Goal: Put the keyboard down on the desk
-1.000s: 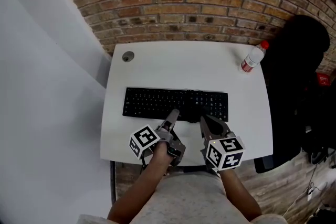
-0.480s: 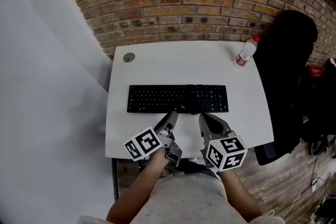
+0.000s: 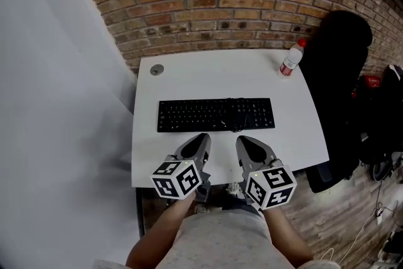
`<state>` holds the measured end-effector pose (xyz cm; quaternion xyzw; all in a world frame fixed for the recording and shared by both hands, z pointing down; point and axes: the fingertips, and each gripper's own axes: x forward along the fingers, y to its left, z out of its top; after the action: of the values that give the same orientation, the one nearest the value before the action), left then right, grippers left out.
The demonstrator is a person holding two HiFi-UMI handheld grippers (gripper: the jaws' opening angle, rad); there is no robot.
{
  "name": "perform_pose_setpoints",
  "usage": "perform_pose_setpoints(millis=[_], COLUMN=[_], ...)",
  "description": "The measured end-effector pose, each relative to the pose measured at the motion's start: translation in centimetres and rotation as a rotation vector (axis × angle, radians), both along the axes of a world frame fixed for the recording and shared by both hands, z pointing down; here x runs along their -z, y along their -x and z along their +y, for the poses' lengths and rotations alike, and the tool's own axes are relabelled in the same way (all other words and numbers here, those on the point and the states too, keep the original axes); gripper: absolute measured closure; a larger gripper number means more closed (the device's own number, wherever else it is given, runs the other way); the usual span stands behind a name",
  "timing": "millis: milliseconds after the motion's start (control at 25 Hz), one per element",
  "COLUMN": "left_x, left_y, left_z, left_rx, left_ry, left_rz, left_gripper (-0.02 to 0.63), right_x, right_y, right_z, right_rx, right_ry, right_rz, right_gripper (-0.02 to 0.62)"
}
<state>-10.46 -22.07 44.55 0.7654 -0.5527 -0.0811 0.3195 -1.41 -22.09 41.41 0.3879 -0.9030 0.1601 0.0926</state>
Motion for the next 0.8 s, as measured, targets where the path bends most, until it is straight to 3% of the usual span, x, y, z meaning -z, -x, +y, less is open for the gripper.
perform_pose_setpoints(millis=[240, 800], left_x=[1.1, 1.0], left_y=[-0.5, -1.5], left_z=[1.1, 1.8], left_rx=[-0.074, -0.114], left_ry=[-0.068, -0.095], left_rz=[-0.203, -0.236], left_gripper=[0.612, 0.612], right_x=[0.8, 0.8], right_y=[0.1, -0.4], right_z=[1.1, 2.0], right_rx=[-0.013, -0.021], right_ry=[-0.030, -0.048], right_rz=[0.011, 0.017], right_gripper=[0.588, 0.588])
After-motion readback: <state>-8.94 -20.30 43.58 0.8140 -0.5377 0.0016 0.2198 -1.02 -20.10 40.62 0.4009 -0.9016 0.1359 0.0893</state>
